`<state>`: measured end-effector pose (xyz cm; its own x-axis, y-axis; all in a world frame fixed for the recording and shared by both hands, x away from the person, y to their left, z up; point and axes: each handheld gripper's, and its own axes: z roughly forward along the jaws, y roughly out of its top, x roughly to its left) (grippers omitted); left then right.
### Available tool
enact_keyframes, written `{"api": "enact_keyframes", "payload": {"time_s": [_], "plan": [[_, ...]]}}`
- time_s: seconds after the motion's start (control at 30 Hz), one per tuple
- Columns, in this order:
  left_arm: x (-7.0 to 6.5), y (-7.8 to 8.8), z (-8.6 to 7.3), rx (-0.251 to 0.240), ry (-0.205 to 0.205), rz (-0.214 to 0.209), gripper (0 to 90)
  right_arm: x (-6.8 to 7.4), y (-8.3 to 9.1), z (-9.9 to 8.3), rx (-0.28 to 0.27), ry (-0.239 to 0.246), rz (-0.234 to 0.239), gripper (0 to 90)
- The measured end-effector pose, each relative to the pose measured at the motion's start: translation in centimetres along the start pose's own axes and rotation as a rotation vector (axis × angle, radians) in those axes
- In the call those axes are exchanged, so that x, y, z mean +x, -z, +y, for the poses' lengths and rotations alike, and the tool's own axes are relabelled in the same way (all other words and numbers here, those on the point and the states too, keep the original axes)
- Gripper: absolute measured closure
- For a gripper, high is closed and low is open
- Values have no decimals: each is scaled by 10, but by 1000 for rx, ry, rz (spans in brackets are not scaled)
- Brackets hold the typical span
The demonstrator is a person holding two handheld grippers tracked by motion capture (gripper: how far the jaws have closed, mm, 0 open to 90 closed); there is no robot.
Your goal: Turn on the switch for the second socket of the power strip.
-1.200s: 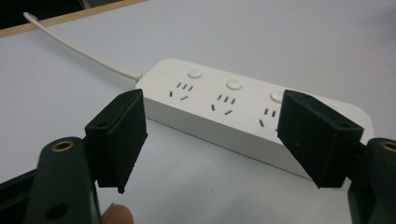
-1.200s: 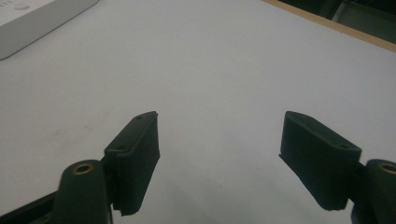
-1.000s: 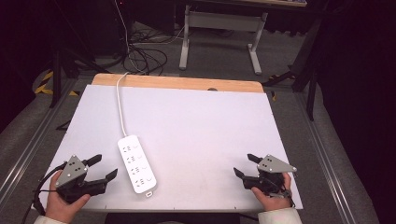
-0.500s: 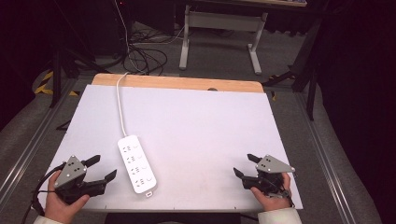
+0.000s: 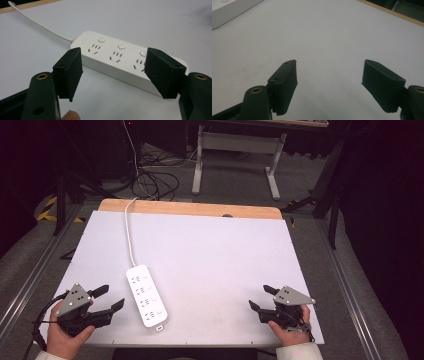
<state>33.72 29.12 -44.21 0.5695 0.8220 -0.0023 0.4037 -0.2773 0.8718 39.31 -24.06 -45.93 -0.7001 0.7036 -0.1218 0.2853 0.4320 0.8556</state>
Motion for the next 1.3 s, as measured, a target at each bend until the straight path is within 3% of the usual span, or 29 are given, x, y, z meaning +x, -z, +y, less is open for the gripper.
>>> {"api": "enact_keyframes", "payload": {"time_s": [0.3,0.83,1.3], "plan": [[-3,-3,16,29,-49,33,319,-1,-1,-1,1,-6,9,287],[-2,-17,41,49,-44,-21,364,-1,-1,-1,-2,-10,23,287],[-6,-37,60,66,-54,-29,374,-2,-1,-2,-7,-9,27,287]]}}
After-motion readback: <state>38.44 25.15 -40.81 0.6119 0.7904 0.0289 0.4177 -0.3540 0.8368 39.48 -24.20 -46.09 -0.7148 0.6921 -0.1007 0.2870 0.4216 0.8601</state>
